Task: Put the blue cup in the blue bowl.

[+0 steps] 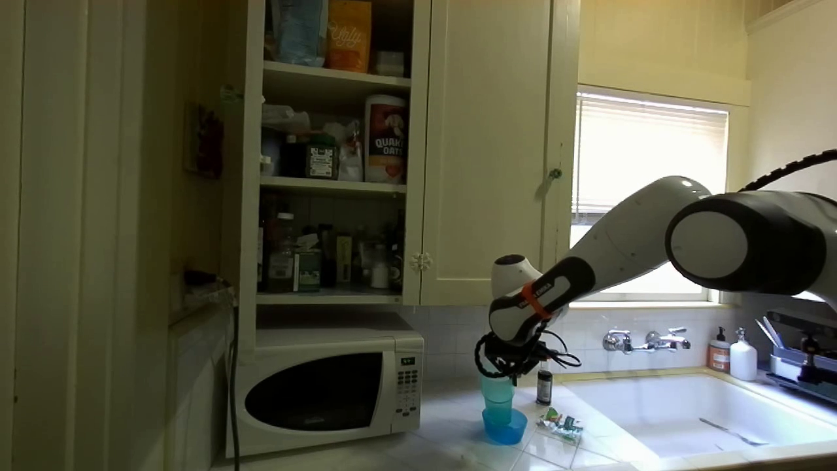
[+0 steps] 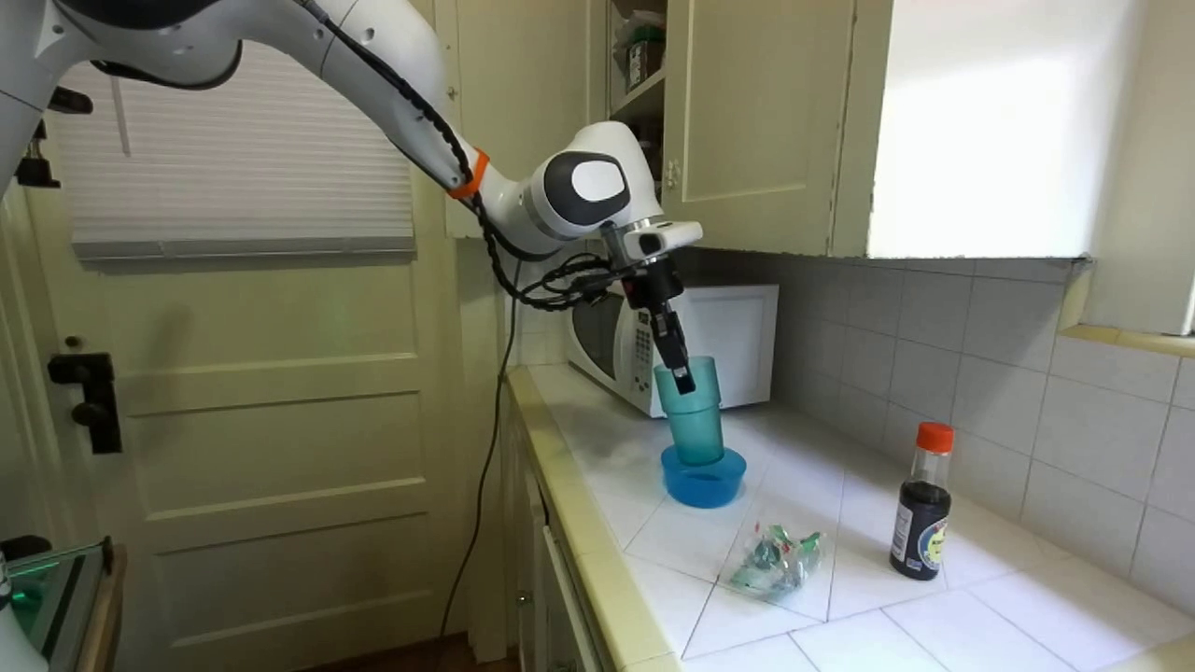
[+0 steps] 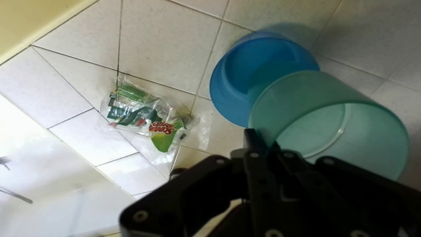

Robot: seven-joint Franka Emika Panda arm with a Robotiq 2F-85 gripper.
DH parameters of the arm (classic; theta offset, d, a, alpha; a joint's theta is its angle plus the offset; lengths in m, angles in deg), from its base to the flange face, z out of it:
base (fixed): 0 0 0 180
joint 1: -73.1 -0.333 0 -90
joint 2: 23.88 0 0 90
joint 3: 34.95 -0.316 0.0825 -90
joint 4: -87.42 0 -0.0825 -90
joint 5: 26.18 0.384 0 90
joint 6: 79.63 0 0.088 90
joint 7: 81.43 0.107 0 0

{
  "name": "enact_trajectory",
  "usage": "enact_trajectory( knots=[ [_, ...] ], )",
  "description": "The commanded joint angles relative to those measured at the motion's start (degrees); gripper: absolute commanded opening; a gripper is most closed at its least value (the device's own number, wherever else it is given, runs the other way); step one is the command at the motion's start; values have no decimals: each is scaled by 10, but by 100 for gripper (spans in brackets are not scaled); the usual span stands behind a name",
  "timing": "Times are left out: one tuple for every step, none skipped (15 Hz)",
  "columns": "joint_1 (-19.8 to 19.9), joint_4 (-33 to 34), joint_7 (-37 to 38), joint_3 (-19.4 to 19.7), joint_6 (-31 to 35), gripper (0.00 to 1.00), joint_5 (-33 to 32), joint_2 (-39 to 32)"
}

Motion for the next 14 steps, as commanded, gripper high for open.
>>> enact_trajectory(
  knots=[
    [1, -7, -5, 2, 9, 1, 31, -9],
    [2, -4, -6, 1, 9, 1, 39, -15],
    [3, -1, -4, 2, 9, 1, 47, -19],
    [2, 1, -4, 2, 8, 1, 53, -23],
    [4, 2, -8, 1, 7, 1, 62, -26],
    [6, 3, -15, -2, -1, 1, 73, -24],
    [8, 4, -22, -7, -14, 1, 88, -22],
    [10, 3, -26, -10, -27, 1, 105, -17],
    [10, 3, -26, -9, -36, 1, 113, -14],
    [13, 4, -29, -11, -47, 1, 130, -11],
    [15, 4, -28, -12, -57, 1, 144, -8],
    [16, 6, -26, -11, -74, 1, 155, -5],
    [16, 9, -22, -9, -87, 1, 162, -4],
    [17, 11, -20, -8, -94, 1, 167, -3]
  ],
)
